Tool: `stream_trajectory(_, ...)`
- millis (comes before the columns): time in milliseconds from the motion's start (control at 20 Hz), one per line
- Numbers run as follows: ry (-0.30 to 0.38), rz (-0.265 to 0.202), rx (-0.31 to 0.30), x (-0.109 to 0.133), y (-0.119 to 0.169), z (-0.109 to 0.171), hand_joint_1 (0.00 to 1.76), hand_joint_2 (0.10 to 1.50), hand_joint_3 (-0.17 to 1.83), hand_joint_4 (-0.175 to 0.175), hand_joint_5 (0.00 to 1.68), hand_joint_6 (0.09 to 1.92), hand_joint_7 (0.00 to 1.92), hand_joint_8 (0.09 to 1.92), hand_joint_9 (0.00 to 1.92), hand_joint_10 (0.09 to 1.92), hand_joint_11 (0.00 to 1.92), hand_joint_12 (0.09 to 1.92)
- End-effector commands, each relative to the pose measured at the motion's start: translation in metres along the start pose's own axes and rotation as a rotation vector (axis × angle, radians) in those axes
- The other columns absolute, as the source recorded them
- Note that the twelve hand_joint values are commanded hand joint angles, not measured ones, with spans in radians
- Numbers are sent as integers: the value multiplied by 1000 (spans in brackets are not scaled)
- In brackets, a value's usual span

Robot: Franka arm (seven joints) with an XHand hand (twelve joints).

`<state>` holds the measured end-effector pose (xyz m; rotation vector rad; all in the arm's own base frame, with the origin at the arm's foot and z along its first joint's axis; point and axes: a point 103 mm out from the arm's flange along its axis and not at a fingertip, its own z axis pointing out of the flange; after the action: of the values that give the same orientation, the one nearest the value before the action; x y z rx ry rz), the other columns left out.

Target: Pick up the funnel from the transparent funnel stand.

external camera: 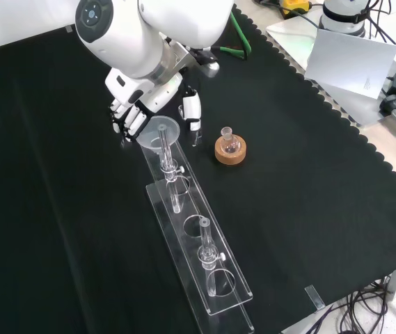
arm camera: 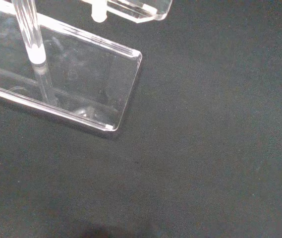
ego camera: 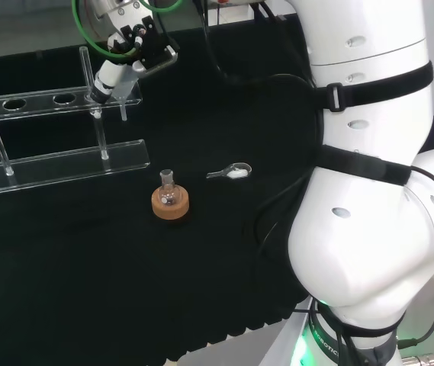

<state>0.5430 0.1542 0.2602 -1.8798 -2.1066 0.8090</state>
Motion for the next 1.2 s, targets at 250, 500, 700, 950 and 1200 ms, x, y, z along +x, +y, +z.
stream_trajectory(250, 0, 0, -11, -3, 2, 2, 398, 749, 13, -33, 281, 87, 346, 546, 50, 837, 0, 1067)
stream_trajectory(500, 5, 2, -25, -4, 3, 3, 411, 757, 15, -30, 301, 87, 374, 543, 75, 832, 0, 1097)
stream_trajectory(700, 19, -1, -45, 23, 11, -2, 426, 764, 16, -27, 327, 87, 420, 540, 108, 820, 0, 1137)
stream_trajectory(950, 24, -20, -61, 24, 10, -3, 454, 774, 18, -20, 359, 87, 472, 524, 150, 803, 0, 1192)
stream_trajectory(1200, 13, -14, -67, 15, 10, -4, 473, 775, 17, -18, 376, 87, 500, 522, 170, 799, 0, 1211)
